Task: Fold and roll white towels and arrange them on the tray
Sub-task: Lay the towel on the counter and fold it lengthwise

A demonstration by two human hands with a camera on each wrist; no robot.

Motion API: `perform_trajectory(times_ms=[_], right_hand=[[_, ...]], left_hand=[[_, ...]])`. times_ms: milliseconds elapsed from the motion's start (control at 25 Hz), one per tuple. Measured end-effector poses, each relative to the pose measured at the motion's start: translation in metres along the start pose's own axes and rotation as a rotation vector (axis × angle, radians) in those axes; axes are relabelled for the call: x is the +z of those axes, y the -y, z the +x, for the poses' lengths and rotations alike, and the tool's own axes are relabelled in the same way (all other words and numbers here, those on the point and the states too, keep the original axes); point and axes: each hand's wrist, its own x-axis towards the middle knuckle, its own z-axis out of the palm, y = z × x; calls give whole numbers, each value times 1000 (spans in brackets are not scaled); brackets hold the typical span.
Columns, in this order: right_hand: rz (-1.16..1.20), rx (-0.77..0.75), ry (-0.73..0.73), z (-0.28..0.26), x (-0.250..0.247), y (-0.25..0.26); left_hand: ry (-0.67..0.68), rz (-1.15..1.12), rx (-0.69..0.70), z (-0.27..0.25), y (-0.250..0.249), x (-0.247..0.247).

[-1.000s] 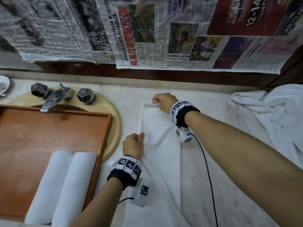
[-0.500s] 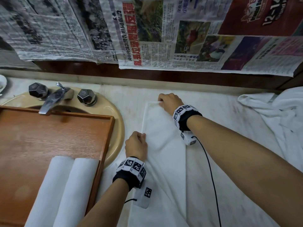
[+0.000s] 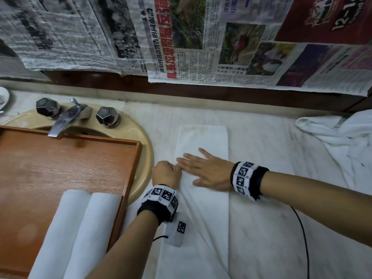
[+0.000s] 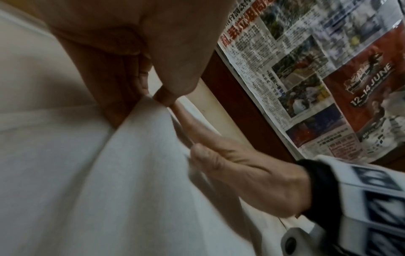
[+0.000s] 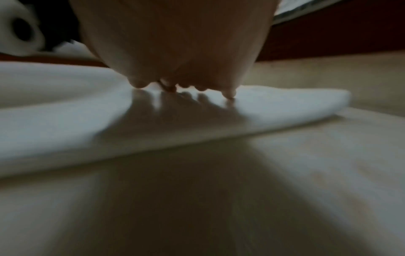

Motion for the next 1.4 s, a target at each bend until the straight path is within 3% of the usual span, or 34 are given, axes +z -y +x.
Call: perform_trajectory(times_ms=[40, 120, 160, 280, 320, 400, 440, 560, 600, 720, 760, 920, 1000, 1080, 1160, 1240, 1400], right_hand=[[-20, 54, 41, 4, 0, -14], [17, 338, -6, 15, -11, -44], [-5, 396, -31, 20, -15, -52], [-72, 201, 2, 22, -10, -55], [-40, 244, 25, 20, -10, -58], [56, 530, -18, 14, -14, -59], [68, 570, -51, 11, -14, -53], [16, 274, -25, -11, 9, -24], [56, 317, -12, -21, 13, -20], [246, 770, -90, -44, 18, -7], [254, 774, -124, -50, 20, 7], [301, 495, -407, -81, 50, 73], [301, 506, -502, -95, 66, 94], [336, 602, -402, -104, 73, 113], [337, 697, -282, -111, 71, 128], [322, 723, -225, -114, 67, 137], [286, 766, -84, -116, 67, 150]], left_hand=[[10, 0, -10, 1, -1, -1], [28, -2, -30, 2, -3, -4], [28, -2, -37, 2, -4, -5], [18, 10, -58, 2, -5, -5], [13, 11, -66, 2, -4, -5], [18, 24, -68, 2, -4, -3], [21, 37, -69, 2, -5, -3], [56, 59, -84, 2, -6, -5], [62, 46, -96, 3, -8, -7], [77, 66, -105, -1, -13, -12], [93, 104, -89, -5, -16, -14], [15, 102, 63, -38, -5, -22], [38, 154, 165, -69, 13, -25], [169, 225, 307, -102, 31, -26], [393, 316, 433, -130, 42, -25], [535, 446, 503, -149, 49, -17], [554, 574, 578, -160, 62, -11]])
